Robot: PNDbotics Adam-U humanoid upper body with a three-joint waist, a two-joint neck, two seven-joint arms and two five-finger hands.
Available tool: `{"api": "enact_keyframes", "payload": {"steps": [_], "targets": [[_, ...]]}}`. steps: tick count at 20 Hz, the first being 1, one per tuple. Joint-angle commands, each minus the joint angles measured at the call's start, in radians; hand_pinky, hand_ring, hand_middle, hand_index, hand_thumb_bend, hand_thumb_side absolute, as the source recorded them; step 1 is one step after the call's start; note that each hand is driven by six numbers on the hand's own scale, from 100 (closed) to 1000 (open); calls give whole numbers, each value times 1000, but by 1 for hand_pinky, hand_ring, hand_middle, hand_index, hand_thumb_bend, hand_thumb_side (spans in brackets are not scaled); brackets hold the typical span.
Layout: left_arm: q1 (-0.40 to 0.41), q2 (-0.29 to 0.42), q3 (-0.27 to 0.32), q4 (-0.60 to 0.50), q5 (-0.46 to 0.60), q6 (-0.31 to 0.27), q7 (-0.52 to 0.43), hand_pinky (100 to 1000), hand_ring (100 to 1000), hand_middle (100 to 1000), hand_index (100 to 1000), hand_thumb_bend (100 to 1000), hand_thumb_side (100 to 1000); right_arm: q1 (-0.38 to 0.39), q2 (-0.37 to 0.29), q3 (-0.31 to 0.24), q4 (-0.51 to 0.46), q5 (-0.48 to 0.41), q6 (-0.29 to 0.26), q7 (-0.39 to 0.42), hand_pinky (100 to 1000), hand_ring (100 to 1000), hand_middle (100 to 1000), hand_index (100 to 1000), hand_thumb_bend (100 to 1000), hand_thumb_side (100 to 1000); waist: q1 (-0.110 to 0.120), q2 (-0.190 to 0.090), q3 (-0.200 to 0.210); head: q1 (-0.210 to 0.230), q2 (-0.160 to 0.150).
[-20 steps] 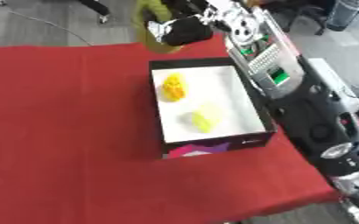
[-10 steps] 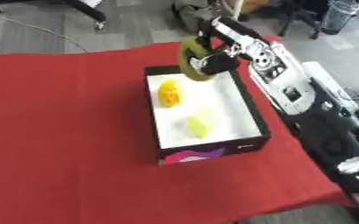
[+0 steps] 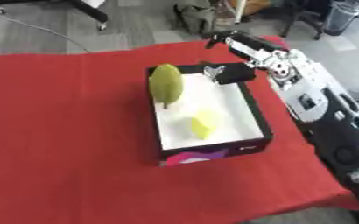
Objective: Pick up the objects with one hand, pass them to the other hand, and then place them into the box on the other side of the table.
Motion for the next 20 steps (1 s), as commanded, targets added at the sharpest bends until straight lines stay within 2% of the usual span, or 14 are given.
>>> {"api": "enact_keyframes", "payload": {"steps": [1, 2, 4, 5, 8, 10, 12, 14, 18, 20], "targets": [[-14, -1, 24, -17, 5, 45, 75, 696, 660, 586, 858, 260, 727, -7, -38, -48, -47, -40, 29, -47, 1000, 1000, 800, 971, 100, 386, 0, -17, -1, 10, -6], [-16, -8, 26, -17, 5, 43, 81, 694, 657, 583, 856, 258, 724, -7, -34, -63, -63, -72, 49, -76, 1000, 1000, 786, 967, 100, 358, 0, -17, -1, 13, -5], [-26, -30, 35, -17, 4, 36, 99, 678, 644, 569, 846, 235, 710, -10, -17, -105, -120, -205, 87, -211, 1000, 1000, 647, 888, 100, 466, 0, -17, -2, 23, -6], [-32, -43, 41, -17, 4, 30, 111, 674, 641, 567, 844, 227, 707, -9, -8, -122, -157, -300, 91, -308, 1000, 1000, 641, 887, 100, 516, -1, -17, -2, 27, -6], [-53, -86, 58, -17, 17, 3, 152, 657, 623, 559, 842, 175, 704, 0, 8, -145, -249, -557, 55, -560, 1000, 1000, 643, 904, 100, 523, -3, -16, -1, 37, -6], [-69, -126, 75, -17, 76, -35, 199, 644, 617, 562, 846, 149, 739, 9, 28, -152, -296, -697, 19, -657, 1000, 1000, 669, 921, 100, 527, -4, -15, 2, 42, -7], [-82, -168, 90, -17, 177, -95, 260, 643, 635, 597, 877, 144, 808, 25, 55, -157, -322, -789, -19, -681, 1000, 1000, 747, 972, 100, 540, -3, -14, 5, 50, -10], [-90, -200, 100, -9, 285, -174, 306, 653, 661, 636, 910, 168, 828, 47, 91, -162, -326, -840, -36, -665, 1000, 1000, 781, 1000, 100, 565, -2, -12, 8, 60, -15], [-98, -245, 105, 46, 430, -297, 319, 675, 690, 682, 961, 237, 888, 94, 158, -175, -303, -859, -18, -564, 1000, 1000, 834, 1000, 100, 605, 3, -10, 12, 84, -21], [-100, -265, 107, 75, 446, -331, 307, 688, 705, 697, 974, 265, 925, 109, 185, -182, -293, -854, -21, -503, 1000, 1000, 833, 1000, 100, 572, 6, -10, 15, 98, -20]]}}
